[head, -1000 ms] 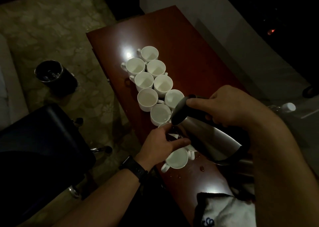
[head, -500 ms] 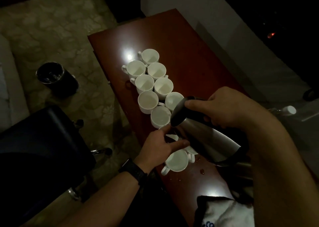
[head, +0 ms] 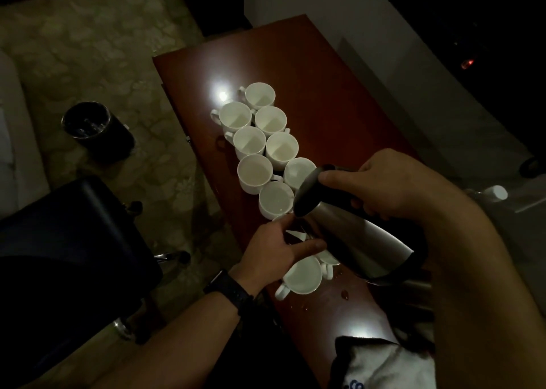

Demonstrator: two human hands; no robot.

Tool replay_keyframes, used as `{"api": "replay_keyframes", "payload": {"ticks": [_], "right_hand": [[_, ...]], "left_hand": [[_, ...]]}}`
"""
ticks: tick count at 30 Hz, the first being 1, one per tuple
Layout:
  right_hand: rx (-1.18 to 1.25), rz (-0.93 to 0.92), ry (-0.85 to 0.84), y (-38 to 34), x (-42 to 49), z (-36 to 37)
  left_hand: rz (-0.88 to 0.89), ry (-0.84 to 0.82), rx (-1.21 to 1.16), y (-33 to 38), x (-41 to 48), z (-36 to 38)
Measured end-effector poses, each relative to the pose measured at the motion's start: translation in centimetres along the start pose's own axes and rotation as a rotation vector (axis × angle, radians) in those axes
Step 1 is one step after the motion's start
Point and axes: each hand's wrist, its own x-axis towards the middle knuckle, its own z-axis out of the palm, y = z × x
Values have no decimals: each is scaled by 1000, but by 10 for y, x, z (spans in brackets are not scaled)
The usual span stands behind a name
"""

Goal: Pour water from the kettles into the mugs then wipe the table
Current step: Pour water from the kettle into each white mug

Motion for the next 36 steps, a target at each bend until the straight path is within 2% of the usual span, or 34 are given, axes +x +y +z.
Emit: {"api": "replay_keyframes", "payload": {"ticks": [15, 28, 36], "right_hand": [[19, 26, -28, 2, 0, 2], [-43, 25, -12, -8, 10, 2], [-67, 23, -17, -11, 15, 2]], "left_hand": [[0, -5, -14, -4, 0, 0], [46, -5, -177, -2, -2, 4], [22, 14, -176, -2, 0, 5]]}}
